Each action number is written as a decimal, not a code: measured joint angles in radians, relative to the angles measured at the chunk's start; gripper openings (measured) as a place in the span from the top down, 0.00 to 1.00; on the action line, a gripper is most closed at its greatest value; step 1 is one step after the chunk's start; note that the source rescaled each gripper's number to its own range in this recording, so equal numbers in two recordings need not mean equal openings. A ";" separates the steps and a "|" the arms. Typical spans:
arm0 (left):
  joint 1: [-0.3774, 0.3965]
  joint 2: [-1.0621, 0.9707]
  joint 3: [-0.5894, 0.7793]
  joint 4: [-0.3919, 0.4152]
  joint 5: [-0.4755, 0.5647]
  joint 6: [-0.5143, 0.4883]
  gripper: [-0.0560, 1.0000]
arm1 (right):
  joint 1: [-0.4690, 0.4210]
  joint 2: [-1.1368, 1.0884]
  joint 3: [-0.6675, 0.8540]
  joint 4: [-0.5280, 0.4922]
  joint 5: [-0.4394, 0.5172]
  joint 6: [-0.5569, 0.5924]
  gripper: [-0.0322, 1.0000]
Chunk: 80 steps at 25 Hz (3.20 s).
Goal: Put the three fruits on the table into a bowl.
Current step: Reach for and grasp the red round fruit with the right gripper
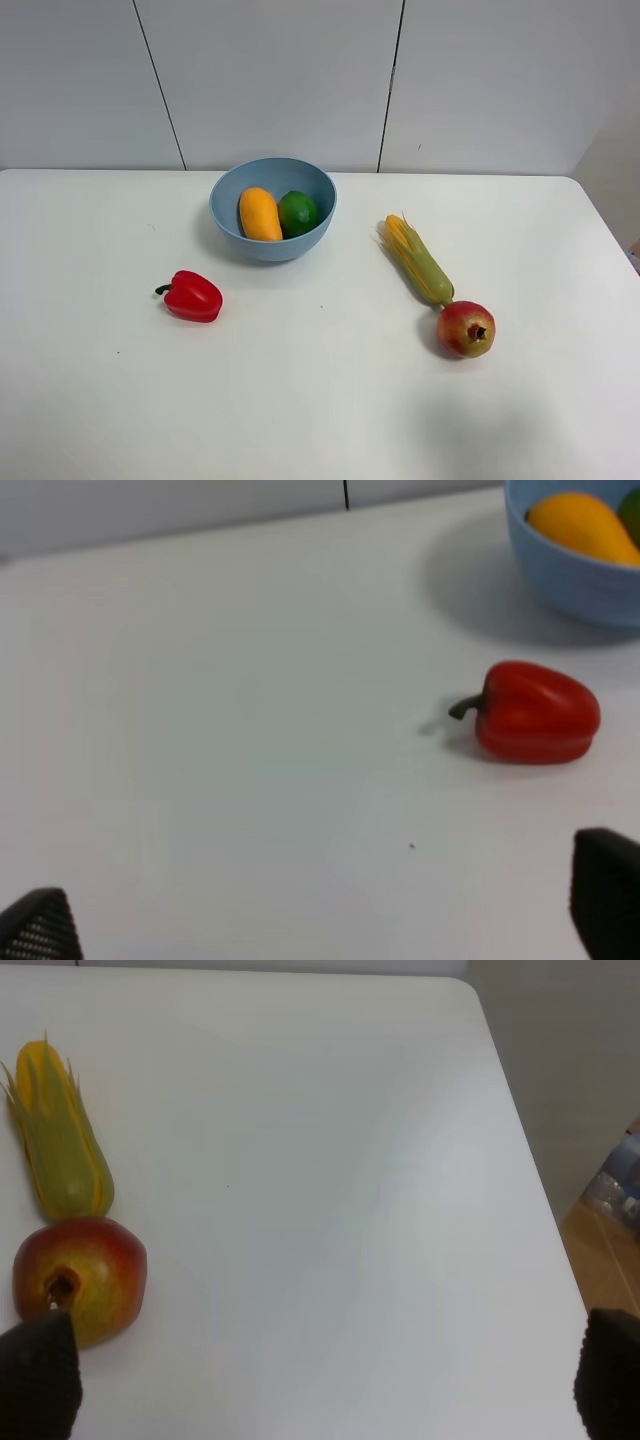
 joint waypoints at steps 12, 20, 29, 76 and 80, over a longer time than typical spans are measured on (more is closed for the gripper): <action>0.000 0.000 0.009 -0.004 -0.001 -0.023 0.02 | 0.000 0.000 0.000 0.000 0.000 0.000 0.00; 0.000 0.000 0.009 -0.006 -0.001 -0.024 0.02 | 0.000 0.000 0.000 0.000 0.000 0.000 0.00; 0.000 0.000 0.009 -0.006 -0.001 -0.024 0.02 | 0.000 0.000 0.000 0.000 0.000 0.000 0.00; 0.000 0.000 0.009 -0.006 -0.001 -0.025 0.02 | 0.002 0.938 -0.198 0.282 0.050 0.024 0.00; 0.000 0.000 0.009 -0.006 -0.001 -0.025 0.02 | 0.058 1.037 -0.198 0.304 -0.002 0.048 0.00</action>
